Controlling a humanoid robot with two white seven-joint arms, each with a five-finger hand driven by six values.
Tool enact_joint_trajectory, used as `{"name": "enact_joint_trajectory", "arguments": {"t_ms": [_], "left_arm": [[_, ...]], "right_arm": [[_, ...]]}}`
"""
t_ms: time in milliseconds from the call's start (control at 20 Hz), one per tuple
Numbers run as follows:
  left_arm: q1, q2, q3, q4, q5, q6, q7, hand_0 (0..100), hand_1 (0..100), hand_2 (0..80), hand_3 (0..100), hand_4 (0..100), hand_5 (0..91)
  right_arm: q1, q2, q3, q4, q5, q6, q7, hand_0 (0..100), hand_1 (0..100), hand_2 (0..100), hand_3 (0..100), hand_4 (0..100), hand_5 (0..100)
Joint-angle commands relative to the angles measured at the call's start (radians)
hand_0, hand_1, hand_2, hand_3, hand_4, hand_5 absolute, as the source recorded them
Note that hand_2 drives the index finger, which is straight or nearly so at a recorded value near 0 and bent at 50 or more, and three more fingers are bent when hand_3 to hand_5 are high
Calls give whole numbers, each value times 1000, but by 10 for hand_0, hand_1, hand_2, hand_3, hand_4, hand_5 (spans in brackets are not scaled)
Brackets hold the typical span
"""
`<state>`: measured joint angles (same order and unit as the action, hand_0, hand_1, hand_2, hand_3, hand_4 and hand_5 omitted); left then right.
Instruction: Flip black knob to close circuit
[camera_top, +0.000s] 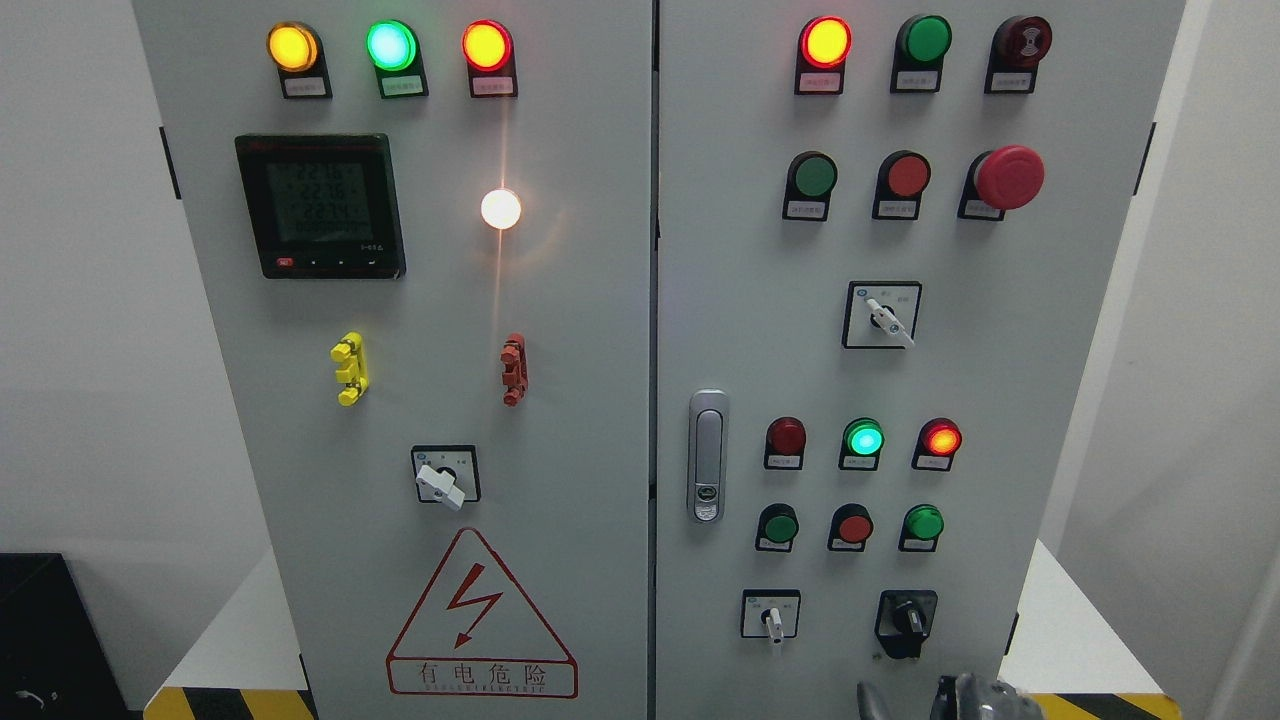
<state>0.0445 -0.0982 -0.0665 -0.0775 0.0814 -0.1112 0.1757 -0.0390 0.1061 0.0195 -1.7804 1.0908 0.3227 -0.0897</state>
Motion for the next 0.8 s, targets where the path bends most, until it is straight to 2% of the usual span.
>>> {"name": "enact_joint_trajectory", "arguments": {"t_ms": [0,100,250,350,450,550,650,750], "left_arm": [[0,0,-1,1,1,-1,-1,120,556,0,0,0,0],[0,0,1,-1,0,-1,-1,120,556,0,0,0,0],[0,0,-1,1,0,-1,-1,120,556,0,0,0,0],[0,0,-1,-1,0,-1,-1,120,556,0,0,0,0],[0,0,1,-1,0,-1,-1,120,556,0,0,0,0],[0,0,1,1,0,-1,-1,120,556,0,0,0,0],[0,0,1,-1,0,-1,-1,120,556,0,0,0,0],[0,0,-1,-1,0,-1,-1,120,556,0,0,0,0]], "right_arm": [[111,24,74,-204,-182,-2,-36,0,107,779,993,908,942],[139,23,82,-234,-290,-5,-53,0,121,734,965,884,881],[185,23,86,-267,-423,-8,-68,0,145,545,815,788,751],[215,21,91,-287,-538,-26,-96,0,146,402,654,665,672],[237,20,91,-290,-665,-92,-119,0,147,269,467,511,563],[261,20,91,-289,-748,-160,-122,0,145,175,337,377,420],[280,20,97,-289,-799,-215,-122,0,140,91,251,260,277],[289,18,100,-283,-825,-269,-122,0,133,41,207,197,212]]}}
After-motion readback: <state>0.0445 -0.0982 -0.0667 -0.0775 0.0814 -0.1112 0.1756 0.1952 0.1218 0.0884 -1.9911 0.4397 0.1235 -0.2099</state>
